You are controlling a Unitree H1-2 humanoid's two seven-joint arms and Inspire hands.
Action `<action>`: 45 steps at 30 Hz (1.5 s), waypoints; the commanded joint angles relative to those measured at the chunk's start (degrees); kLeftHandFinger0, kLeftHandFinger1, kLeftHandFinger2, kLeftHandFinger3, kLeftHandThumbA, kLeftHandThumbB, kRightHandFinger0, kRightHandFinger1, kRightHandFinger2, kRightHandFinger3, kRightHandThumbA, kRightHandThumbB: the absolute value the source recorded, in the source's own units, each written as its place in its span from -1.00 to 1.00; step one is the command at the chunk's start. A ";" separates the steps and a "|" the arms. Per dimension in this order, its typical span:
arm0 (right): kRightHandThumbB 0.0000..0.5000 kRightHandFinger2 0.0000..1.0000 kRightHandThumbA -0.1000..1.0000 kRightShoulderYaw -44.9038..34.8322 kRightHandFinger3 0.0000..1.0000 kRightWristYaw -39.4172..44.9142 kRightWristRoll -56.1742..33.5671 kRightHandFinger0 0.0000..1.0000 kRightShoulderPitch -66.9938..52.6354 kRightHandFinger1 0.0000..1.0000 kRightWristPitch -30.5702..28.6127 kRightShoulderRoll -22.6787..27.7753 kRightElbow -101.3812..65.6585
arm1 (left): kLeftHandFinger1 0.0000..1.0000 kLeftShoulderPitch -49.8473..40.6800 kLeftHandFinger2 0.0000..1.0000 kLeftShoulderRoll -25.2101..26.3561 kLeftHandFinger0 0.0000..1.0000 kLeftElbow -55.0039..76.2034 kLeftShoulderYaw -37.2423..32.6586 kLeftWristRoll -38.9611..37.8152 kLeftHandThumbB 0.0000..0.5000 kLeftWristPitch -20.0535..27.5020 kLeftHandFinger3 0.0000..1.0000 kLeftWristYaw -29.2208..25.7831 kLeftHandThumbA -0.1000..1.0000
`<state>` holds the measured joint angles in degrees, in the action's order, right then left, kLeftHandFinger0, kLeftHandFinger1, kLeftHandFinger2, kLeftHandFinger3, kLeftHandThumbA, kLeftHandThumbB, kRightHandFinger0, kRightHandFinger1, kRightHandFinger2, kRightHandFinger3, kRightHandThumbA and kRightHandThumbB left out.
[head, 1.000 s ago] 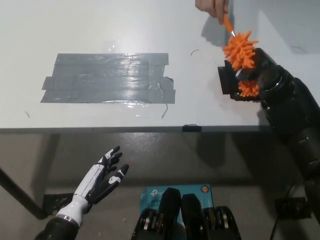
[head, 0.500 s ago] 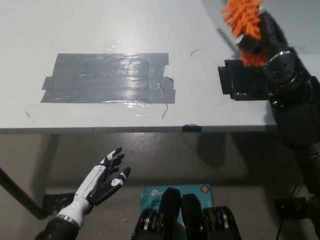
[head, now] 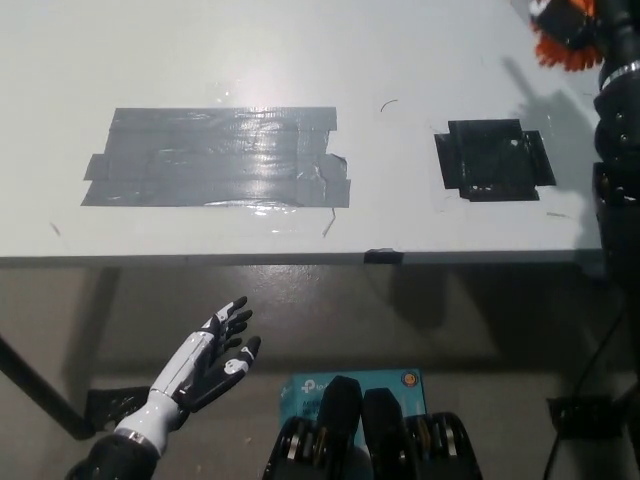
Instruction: A person hands an oraange duster to the robot and the robot grabs it with its right hand and places it on the black marked spot infron tof it on the desk
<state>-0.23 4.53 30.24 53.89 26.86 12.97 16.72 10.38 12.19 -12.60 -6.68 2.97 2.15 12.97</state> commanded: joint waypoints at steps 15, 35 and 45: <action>-0.13 0.85 -1.00 4.28 0.71 -5.04 -3.05 -0.92 2.46 0.12 -6.35 -0.85 22.59 | 1.00 1.65 1.00 0.17 0.97 1.72 0.71 -2.52 -0.71 -0.36 1.00 1.29 0.06; 0.74 1.00 0.45 8.46 1.00 7.24 -10.26 1.00 1.11 1.00 -12.77 1.96 17.45 | 0.94 2.59 1.00 0.48 0.87 0.55 0.70 -2.60 -0.67 1.60 1.00 1.33 0.00; 0.63 1.00 0.65 4.08 1.00 -2.74 -7.43 1.00 -0.64 1.00 -13.22 3.68 1.42 | 0.96 3.48 1.00 0.65 0.88 0.37 0.51 -2.06 -0.62 0.95 1.00 1.65 0.04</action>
<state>7.10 8.32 21.80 52.27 17.19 14.16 27.57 12.20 12.21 -12.62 -6.44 1.48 1.64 13.69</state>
